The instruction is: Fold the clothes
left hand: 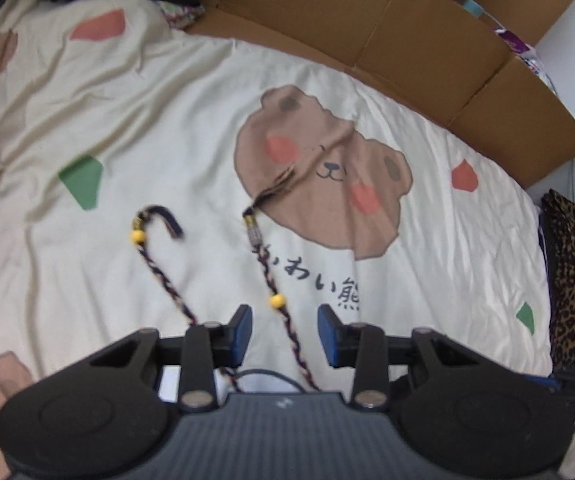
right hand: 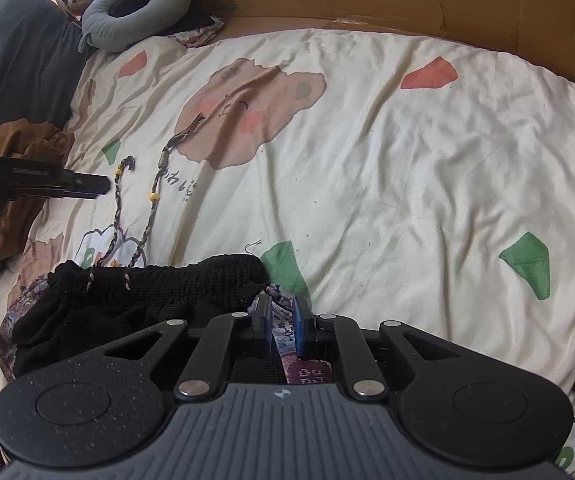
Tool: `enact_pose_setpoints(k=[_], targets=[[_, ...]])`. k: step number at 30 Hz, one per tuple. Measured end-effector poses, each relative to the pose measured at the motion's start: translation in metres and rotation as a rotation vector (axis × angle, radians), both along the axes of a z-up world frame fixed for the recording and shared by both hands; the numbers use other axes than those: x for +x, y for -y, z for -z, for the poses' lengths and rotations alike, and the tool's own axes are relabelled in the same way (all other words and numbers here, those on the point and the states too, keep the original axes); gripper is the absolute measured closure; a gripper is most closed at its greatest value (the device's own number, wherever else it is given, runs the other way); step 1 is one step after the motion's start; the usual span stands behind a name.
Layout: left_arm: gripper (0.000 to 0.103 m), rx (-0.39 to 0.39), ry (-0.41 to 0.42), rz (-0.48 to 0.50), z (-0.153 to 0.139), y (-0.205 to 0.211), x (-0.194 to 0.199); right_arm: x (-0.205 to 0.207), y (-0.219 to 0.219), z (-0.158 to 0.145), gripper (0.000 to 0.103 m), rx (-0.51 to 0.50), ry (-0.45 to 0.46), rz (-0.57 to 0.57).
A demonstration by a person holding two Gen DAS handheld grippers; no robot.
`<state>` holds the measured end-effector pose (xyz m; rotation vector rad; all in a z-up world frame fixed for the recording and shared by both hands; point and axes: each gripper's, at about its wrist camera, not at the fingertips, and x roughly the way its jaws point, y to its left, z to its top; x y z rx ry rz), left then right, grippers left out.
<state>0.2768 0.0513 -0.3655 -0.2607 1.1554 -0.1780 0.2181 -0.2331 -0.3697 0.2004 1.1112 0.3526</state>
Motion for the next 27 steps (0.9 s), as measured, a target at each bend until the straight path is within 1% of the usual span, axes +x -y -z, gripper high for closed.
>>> enact_pose_setpoints(k=[1,4,6,9,11,14,16,19,27], targets=[[0.069,0.002,-0.008,-0.009,0.005,0.003,0.002,0.0,0.0,0.001,0.092,0.005,-0.002,0.002],[0.069,0.027,-0.029,0.013,0.018,0.015,0.009,0.002,-0.001,0.002,0.092,0.019,-0.006,0.008],[0.07,0.047,-0.055,0.007,0.025,0.019,0.011,0.002,-0.002,0.003,0.092,0.025,-0.008,0.008],[0.078,0.057,-0.086,0.001,0.039,0.022,0.013,0.001,-0.002,0.005,0.092,0.028,-0.012,0.007],[0.08,0.056,-0.095,-0.005,0.046,0.023,0.015,-0.001,-0.002,0.008,0.092,0.029,-0.017,0.007],[0.084,0.068,-0.093,-0.016,0.052,0.025,0.019,-0.003,-0.002,0.012,0.092,0.031,-0.03,0.007],[0.091,0.079,-0.087,-0.028,0.051,0.025,0.024,-0.004,-0.003,0.015,0.092,0.033,-0.04,0.004],[0.097,0.086,-0.08,-0.051,0.051,0.022,0.03,-0.005,-0.004,0.017,0.092,0.033,-0.045,0.0],[0.096,0.1,-0.053,-0.083,0.051,0.018,0.05,-0.005,-0.004,0.019,0.093,0.031,-0.051,-0.003]])
